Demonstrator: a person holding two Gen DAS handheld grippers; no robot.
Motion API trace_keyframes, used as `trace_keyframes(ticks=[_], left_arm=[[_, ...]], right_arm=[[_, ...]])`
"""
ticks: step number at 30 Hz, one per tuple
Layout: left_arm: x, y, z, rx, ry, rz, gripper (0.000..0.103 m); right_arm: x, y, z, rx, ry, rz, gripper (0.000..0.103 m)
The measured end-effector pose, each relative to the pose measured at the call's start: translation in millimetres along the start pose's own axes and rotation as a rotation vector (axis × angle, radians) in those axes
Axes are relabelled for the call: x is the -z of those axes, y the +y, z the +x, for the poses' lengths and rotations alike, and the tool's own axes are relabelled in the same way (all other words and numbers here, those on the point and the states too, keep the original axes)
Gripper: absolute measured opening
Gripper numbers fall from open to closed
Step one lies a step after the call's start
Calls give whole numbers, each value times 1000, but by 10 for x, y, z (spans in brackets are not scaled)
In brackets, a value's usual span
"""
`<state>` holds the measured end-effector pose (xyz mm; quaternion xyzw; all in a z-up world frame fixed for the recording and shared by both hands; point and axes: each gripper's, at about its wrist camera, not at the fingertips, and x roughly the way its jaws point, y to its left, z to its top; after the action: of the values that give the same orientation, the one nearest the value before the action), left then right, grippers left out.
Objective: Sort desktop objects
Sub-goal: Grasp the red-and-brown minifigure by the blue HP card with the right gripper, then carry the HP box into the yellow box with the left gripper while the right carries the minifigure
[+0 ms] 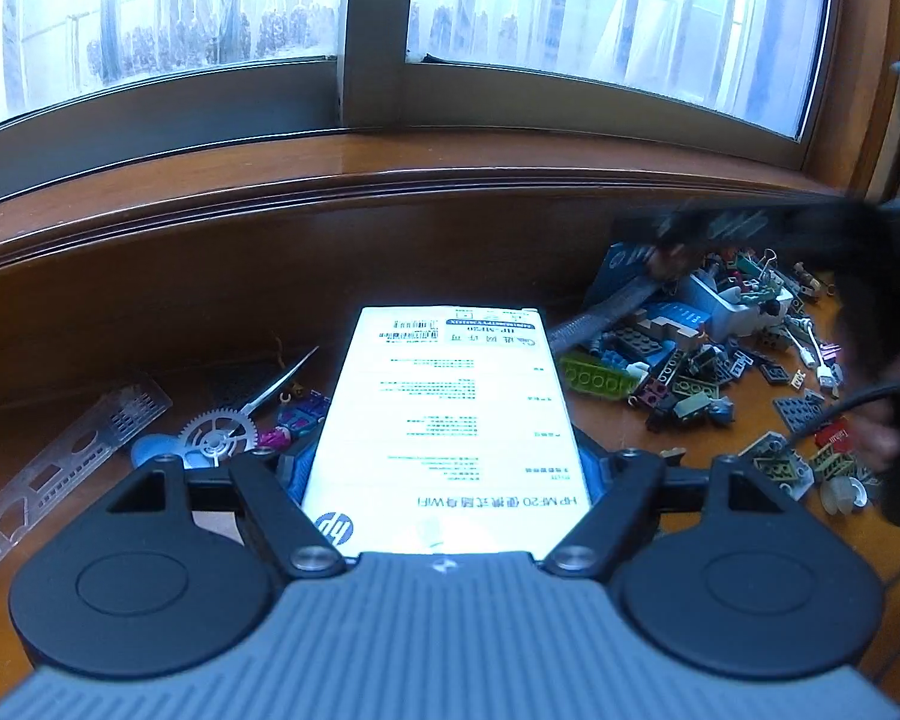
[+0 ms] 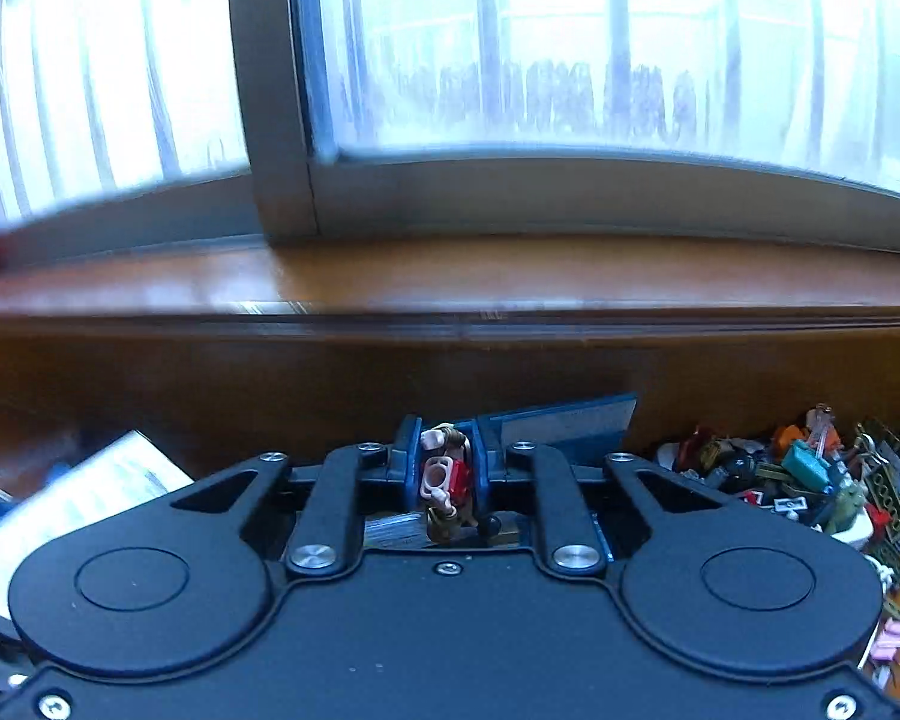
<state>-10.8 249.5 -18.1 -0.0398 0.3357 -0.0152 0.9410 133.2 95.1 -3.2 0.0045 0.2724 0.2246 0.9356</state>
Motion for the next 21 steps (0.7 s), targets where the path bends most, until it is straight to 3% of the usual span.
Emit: trace_keyframes(ticks=[4, 9, 13, 21], left_arm=[[3, 10, -17, -1, -4, -3, 77], [9, 4, -43, 7, -12, -7, 77], [10, -54, -104, 19, -23, 13, 77], [-45, -259, -282, 70, -66, 64, 77]], right_arm=[[-23, -12, -433, -45, -60, 48, 17], [210, -113, -573, -30, 18, 57, 17], [358, -212, -661, -37, 29, 161, 17], [415, -76, -1003, 50, -33, 96, 17]])
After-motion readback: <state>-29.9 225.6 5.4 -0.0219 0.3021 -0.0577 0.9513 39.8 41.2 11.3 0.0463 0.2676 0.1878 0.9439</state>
